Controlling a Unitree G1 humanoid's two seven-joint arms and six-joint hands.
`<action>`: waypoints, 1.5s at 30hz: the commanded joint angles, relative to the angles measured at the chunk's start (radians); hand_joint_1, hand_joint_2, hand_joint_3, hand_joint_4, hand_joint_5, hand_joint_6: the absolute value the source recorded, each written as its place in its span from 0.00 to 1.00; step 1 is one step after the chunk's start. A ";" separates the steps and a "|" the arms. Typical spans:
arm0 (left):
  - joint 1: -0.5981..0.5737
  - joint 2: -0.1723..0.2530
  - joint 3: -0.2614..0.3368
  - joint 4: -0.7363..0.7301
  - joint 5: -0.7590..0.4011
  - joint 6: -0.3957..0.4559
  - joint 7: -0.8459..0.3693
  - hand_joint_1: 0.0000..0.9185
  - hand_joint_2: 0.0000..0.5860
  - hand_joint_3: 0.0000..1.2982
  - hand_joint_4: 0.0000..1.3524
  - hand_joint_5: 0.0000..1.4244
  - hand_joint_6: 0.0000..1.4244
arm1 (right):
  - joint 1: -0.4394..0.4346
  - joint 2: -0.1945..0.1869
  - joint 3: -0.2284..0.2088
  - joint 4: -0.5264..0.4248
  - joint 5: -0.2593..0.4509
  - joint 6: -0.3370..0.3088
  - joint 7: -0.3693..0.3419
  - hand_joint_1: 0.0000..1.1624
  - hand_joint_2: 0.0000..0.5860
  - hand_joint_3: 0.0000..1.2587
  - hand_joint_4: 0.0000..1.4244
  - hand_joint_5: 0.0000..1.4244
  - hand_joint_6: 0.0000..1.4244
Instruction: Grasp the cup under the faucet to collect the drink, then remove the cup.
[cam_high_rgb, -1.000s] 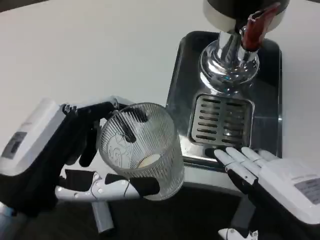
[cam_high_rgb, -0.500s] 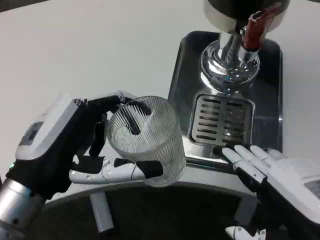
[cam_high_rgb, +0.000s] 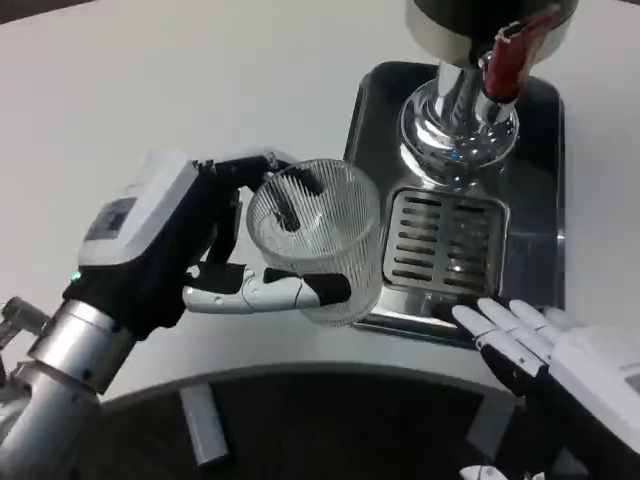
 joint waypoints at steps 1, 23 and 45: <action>-0.073 -0.004 -0.037 0.062 0.049 0.006 0.048 0.54 0.08 0.76 0.83 0.90 1.00 | 0.050 -0.007 -0.018 -0.021 0.024 -0.036 -0.006 0.35 0.74 0.04 0.00 0.00 0.00; -0.380 -0.083 -0.215 0.359 0.175 0.054 0.166 0.54 0.08 0.76 0.82 0.90 1.00 | 0.179 0.027 -0.124 -0.064 0.105 -0.140 -0.031 0.36 0.73 0.05 0.00 0.00 0.00; -0.492 -0.128 -0.356 0.454 0.278 0.074 0.224 0.54 0.08 0.76 0.81 0.89 1.00 | 0.243 0.034 -0.244 -0.063 0.197 -0.203 -0.026 0.35 0.73 0.05 0.00 0.00 0.00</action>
